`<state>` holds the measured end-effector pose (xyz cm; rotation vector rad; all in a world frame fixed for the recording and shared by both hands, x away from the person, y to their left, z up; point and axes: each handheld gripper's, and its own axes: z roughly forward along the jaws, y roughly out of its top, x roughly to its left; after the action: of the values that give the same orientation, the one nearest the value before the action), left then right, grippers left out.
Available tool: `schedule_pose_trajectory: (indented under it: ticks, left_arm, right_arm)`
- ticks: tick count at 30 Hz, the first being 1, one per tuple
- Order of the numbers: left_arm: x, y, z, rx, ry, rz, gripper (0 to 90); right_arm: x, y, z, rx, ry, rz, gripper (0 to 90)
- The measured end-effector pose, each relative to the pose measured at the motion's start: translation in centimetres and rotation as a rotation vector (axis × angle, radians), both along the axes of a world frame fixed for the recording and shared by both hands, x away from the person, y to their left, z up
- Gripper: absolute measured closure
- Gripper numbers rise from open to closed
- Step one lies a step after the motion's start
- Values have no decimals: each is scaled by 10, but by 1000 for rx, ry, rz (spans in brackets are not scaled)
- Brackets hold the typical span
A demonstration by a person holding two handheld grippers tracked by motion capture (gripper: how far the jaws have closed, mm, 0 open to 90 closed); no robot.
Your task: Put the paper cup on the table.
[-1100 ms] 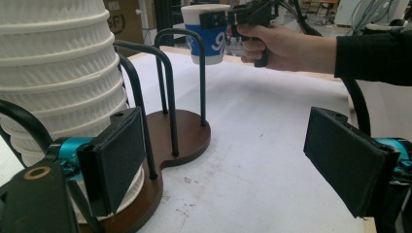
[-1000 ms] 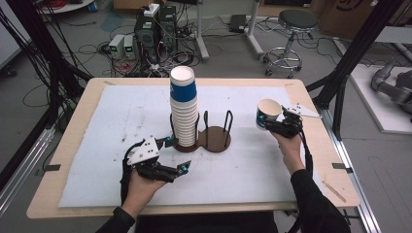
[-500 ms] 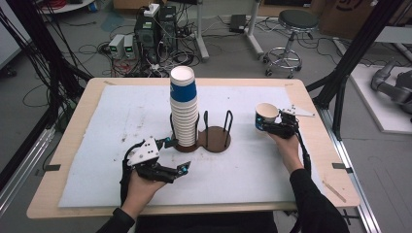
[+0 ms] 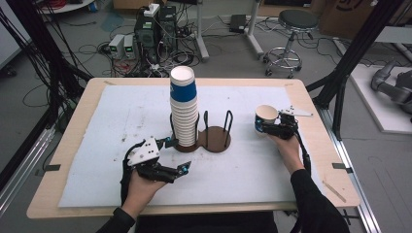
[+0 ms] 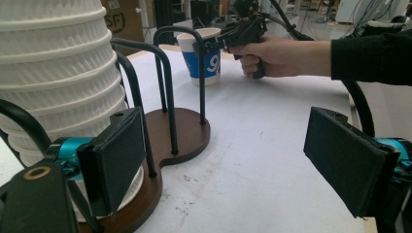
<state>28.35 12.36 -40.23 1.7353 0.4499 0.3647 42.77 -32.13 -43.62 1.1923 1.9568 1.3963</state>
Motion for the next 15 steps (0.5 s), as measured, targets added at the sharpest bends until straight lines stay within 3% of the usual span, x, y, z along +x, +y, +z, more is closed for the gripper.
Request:
schedule_pose_trajectory:
  ticks: [15]
  left_arm:
    - [3, -9, 1, 18, -13, -26, 151]
  right_arm:
    - [-10, -5, -2, -34, 4, -7, 186]
